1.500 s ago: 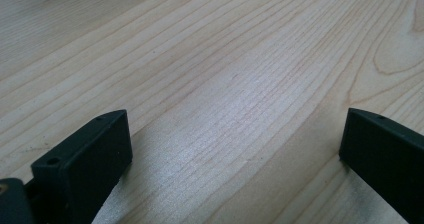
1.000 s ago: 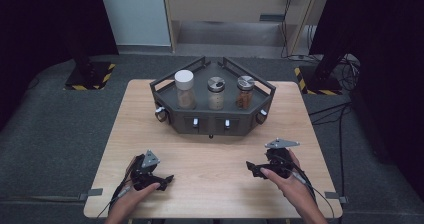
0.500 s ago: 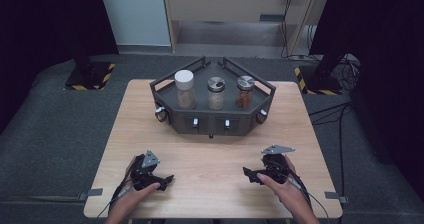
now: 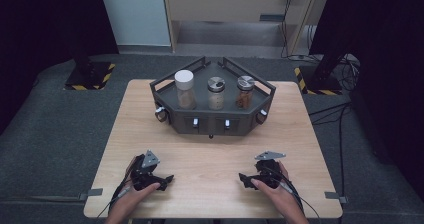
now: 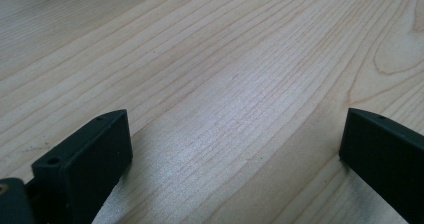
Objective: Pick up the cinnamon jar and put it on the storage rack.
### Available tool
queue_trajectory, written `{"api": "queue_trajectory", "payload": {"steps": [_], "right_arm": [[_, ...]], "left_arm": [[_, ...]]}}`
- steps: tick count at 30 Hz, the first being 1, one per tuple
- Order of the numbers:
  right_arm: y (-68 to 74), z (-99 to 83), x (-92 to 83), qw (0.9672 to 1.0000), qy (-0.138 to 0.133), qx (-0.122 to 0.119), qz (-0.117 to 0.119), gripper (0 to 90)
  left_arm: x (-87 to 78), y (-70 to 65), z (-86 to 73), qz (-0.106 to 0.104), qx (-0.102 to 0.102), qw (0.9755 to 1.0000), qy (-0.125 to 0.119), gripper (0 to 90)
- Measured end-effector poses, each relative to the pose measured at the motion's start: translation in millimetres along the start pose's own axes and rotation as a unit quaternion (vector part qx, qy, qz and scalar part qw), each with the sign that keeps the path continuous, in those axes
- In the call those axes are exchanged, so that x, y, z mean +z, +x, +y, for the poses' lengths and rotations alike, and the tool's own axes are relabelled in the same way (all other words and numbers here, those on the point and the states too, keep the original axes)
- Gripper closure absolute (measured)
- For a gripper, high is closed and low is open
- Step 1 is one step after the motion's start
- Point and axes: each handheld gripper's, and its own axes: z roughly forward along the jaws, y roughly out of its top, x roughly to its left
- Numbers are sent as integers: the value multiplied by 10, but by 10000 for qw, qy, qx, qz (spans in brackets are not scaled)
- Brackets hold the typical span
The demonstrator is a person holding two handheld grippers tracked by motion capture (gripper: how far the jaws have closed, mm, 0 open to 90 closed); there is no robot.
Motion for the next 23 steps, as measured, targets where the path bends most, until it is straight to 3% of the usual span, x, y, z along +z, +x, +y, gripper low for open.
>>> {"api": "queue_trajectory", "payload": {"steps": [6,14,23], "right_arm": [[24,-62,39,10000,-65,-18,-52,45],[208,-269,94,9972,-356,-540,-385,15],[206,-266,95,9972,-350,-540,-380,14]], "left_arm": [[0,0,0,0,-1,10000,-1,0],[0,-1,-1,0,1,10000,-1,0],[0,-2,-1,3,-5,10000,-2,0]]}}
